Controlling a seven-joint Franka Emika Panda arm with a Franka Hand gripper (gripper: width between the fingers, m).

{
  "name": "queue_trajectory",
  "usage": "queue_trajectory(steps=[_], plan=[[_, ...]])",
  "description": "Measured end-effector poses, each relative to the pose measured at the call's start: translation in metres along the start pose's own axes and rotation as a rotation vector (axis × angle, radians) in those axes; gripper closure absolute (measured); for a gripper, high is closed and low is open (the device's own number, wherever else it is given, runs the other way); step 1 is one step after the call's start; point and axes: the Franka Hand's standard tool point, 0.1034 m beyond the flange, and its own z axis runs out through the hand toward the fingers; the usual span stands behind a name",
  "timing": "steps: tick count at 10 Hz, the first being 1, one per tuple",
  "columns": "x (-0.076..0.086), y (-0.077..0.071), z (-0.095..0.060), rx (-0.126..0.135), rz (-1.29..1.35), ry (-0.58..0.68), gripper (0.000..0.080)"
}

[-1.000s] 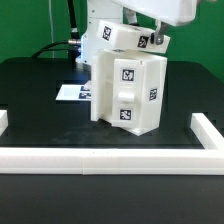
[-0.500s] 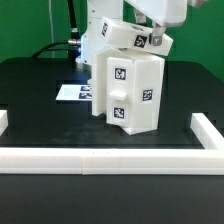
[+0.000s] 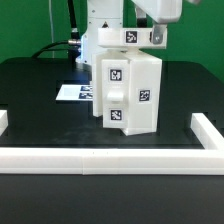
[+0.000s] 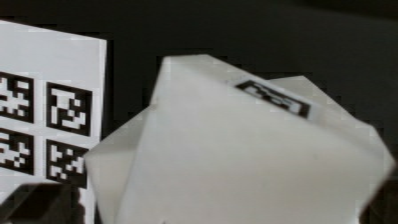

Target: Assemble cabinet

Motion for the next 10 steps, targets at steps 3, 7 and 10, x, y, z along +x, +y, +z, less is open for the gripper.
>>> queue_trajectory(steps=[3,7,10], plan=[[-0.002,0.002,-0.025,0.047,0.0,-0.011,0.0002],[0.003,0.001,-0.02,0.026,-0.169,0.039,0.0002],[0.0,0.001,-0.019,-0.011,-0.478,0.111,0.0002]])
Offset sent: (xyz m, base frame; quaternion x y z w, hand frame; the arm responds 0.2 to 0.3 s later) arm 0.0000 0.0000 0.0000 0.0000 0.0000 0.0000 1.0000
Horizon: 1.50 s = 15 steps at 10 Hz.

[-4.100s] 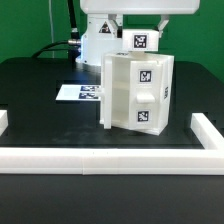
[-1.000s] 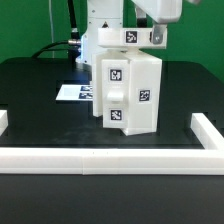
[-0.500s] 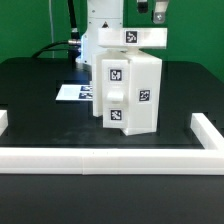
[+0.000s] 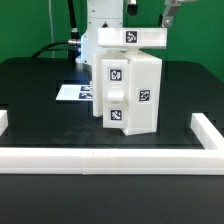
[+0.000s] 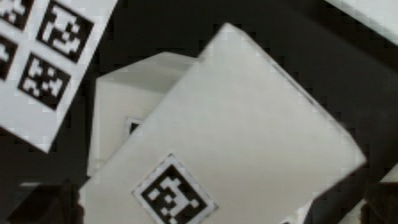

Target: Assemble cabinet

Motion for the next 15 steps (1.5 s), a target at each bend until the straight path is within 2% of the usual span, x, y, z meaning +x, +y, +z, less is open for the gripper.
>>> queue_trajectory(steps=[5,7,9,10,12,15], plan=[[0.0,0.0,0.0,0.0,-0.399,-0.001,0.0002],[-0.006,-0.007,-0.007,0.027,-0.629,0.017,0.0002],[-0.008,-0.013,-0.013,0.075,-0.908,0.017,0.0002],[-0.007,-0.013,-0.013,0.087,-1.019,0.02,0.0002],[-0.007,-0.013,-0.013,0.084,-1.122,0.025,0.0002],[-0.009,-0.014,-0.011,0.085,-1.454,0.045,0.0002]])
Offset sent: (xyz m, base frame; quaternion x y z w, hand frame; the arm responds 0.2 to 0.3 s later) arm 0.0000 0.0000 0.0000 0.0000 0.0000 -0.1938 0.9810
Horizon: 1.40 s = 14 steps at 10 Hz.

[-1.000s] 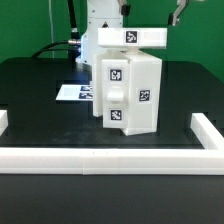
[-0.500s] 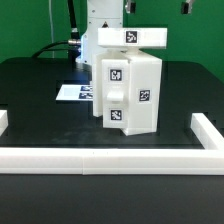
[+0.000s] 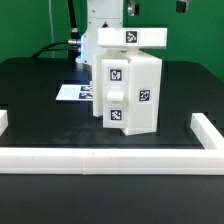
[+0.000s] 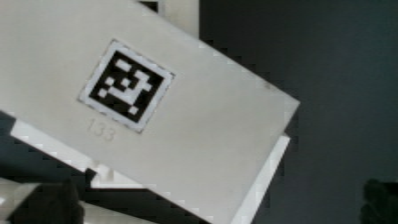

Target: Assemble cabinet

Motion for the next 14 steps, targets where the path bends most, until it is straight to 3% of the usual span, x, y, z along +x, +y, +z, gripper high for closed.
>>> queue_trajectory(steps=[2,5,7,10,14], plan=[[0.0,-0.009,0.004,0.001,-0.291,-0.006,0.0002],[-0.008,-0.008,0.012,0.009,-0.609,-0.014,0.0002],[-0.014,-0.002,0.019,-0.014,-0.766,0.014,0.0002],[-0.014,-0.001,0.021,-0.014,-0.817,0.021,0.0002],[-0.029,0.013,0.033,-0.014,-0.862,0.039,0.0002]])
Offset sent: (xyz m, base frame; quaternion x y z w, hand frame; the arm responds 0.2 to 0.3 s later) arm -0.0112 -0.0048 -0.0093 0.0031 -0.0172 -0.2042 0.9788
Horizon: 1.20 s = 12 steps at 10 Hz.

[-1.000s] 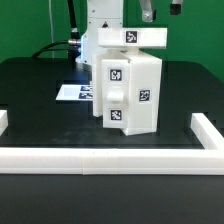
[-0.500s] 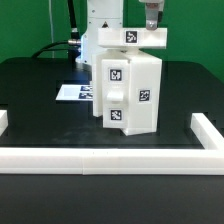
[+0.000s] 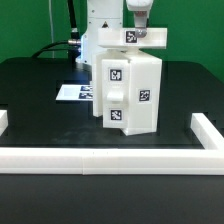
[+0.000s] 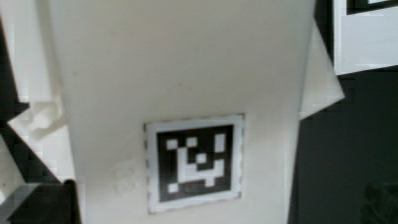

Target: Assemble cabinet

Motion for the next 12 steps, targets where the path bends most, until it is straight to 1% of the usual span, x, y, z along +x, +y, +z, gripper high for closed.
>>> queue_trajectory(steps=[3,5,6,8,10,12], plan=[[-0.001,0.0,0.002,0.004,0.0,-0.002,0.0002],[-0.006,0.0,0.009,0.015,-0.008,-0.005,0.0002],[-0.006,0.0,0.011,0.015,-0.007,-0.007,0.0002],[-0.005,0.0,0.01,0.013,-0.005,-0.007,0.0002],[-0.005,0.002,0.009,0.01,-0.001,-0.007,0.0231],[-0.005,0.003,0.009,0.01,-0.002,-0.008,0.023]])
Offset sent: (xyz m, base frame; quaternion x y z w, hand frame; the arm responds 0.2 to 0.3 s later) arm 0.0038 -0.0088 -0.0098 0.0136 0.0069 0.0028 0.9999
